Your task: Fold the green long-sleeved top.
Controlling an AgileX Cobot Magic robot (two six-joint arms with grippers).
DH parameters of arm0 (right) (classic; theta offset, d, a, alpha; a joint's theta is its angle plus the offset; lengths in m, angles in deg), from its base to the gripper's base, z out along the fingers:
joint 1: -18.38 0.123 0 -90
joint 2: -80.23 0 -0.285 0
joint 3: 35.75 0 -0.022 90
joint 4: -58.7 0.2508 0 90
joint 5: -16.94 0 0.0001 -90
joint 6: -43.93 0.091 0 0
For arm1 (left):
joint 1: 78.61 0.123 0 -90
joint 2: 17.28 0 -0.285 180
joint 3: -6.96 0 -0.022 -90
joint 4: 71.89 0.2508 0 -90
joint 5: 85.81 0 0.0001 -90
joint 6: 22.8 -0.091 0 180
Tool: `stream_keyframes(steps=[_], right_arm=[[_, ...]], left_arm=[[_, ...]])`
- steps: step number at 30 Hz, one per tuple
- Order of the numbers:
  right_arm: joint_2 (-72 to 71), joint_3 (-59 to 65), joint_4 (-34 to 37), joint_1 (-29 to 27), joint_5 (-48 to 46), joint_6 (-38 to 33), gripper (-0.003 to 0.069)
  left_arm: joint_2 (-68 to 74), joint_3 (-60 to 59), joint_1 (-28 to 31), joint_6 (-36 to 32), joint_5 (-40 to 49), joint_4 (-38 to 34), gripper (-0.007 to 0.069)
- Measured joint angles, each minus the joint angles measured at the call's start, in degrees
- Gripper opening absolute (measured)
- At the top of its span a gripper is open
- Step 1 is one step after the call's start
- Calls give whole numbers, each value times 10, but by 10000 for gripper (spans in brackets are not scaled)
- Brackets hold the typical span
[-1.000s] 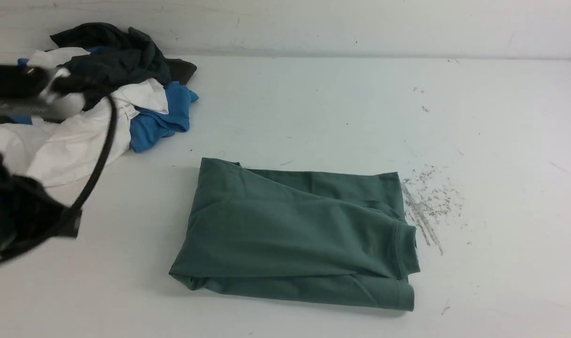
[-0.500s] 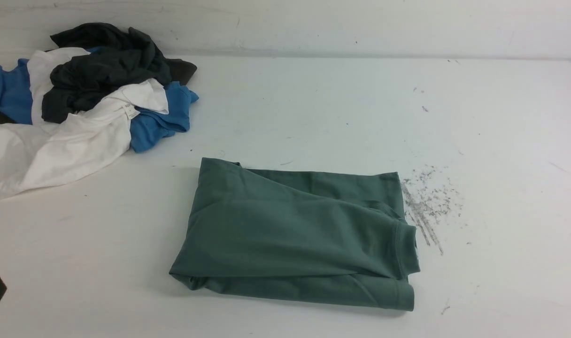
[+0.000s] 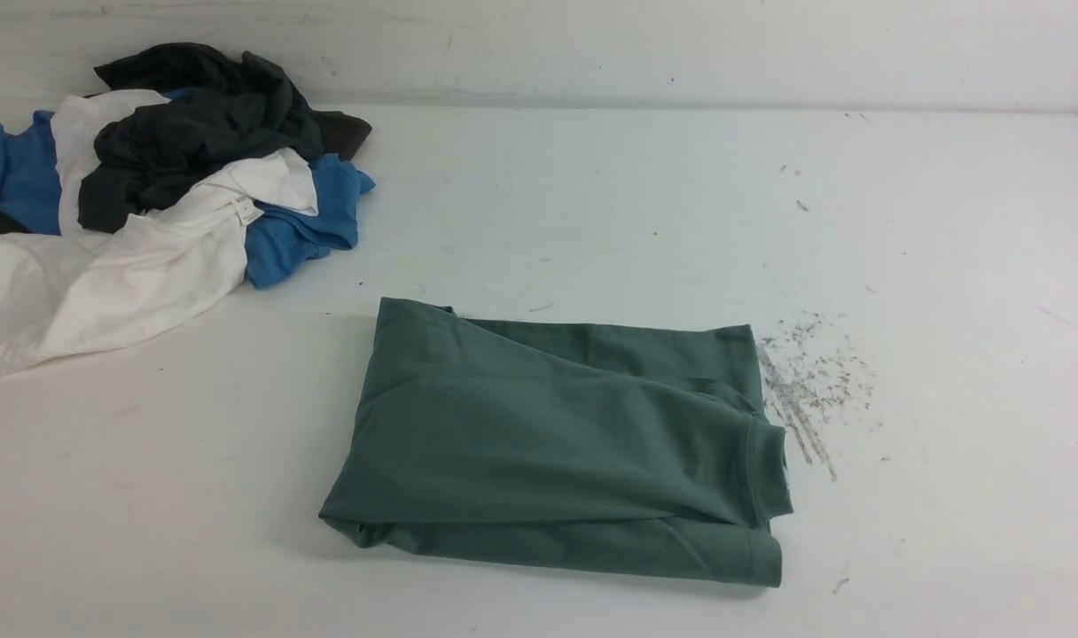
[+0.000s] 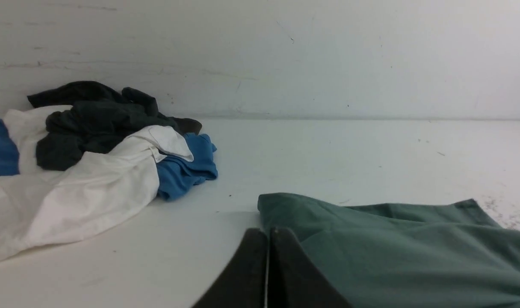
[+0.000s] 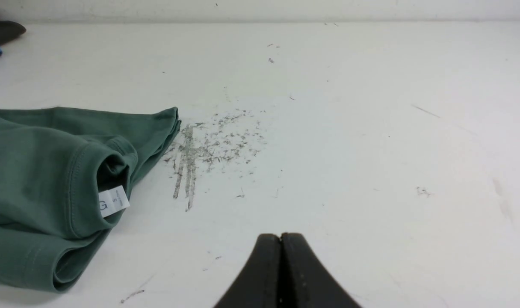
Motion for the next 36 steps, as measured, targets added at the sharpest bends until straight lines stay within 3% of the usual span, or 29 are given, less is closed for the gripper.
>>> stream_keyframes(steps=[9,15,36], right_arm=[[0,0,0,0,0,2,-15],[0,0,0,0,0,2,-15],[0,0,0,0,0,2,-15]], left_arm=[[0,-119,0,-3,-7,64,-4],[0,-126,0,1,0,101,-4],[0,-126,0,3,1,100,-4]])
